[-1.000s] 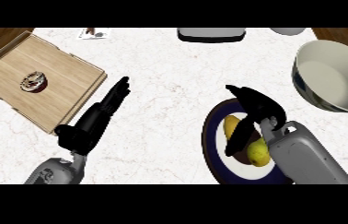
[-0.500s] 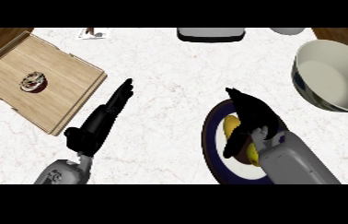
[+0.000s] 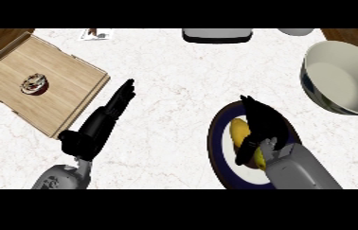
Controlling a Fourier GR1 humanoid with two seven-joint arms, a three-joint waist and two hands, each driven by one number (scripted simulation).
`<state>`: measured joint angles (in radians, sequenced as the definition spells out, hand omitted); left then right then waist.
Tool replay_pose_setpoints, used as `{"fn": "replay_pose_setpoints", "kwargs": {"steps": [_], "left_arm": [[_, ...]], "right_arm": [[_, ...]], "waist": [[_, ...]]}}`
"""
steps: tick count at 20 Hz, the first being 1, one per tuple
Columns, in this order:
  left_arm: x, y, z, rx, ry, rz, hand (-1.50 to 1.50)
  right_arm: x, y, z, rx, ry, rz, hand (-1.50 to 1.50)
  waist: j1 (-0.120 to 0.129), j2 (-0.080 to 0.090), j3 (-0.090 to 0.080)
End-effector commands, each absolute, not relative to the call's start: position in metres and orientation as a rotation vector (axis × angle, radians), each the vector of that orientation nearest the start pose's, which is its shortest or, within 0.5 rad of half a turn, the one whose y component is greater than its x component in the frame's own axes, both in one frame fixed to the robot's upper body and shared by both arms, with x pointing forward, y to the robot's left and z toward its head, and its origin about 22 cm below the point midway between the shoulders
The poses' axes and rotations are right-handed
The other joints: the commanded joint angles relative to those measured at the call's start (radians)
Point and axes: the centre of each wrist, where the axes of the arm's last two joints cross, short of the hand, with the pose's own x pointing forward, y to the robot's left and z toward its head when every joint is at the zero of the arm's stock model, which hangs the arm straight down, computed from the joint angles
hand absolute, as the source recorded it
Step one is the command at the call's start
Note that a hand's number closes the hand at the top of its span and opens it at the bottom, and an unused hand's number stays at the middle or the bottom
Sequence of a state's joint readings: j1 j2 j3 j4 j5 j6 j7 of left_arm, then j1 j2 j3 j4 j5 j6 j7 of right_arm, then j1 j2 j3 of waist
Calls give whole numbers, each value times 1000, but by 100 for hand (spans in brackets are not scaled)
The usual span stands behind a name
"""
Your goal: Pick the lemon from the plate and place it in the bowl
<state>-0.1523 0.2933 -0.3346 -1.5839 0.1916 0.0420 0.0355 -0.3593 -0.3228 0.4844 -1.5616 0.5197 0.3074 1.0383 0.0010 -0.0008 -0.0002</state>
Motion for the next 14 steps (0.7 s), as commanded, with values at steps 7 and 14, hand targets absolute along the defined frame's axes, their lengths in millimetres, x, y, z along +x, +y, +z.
{"fn": "replay_pose_setpoints", "kwargs": {"steps": [7, 14], "left_arm": [[260, 185, 39, -159, -1595, -383, 0], [263, 193, 41, -172, -1587, -386, 0]], "right_arm": [[296, -177, 35, -762, -608, 991, -150], [297, -165, 23, -728, -670, 986, -150]], "waist": [[1, 1, 0], [0, 0, 0]]}}
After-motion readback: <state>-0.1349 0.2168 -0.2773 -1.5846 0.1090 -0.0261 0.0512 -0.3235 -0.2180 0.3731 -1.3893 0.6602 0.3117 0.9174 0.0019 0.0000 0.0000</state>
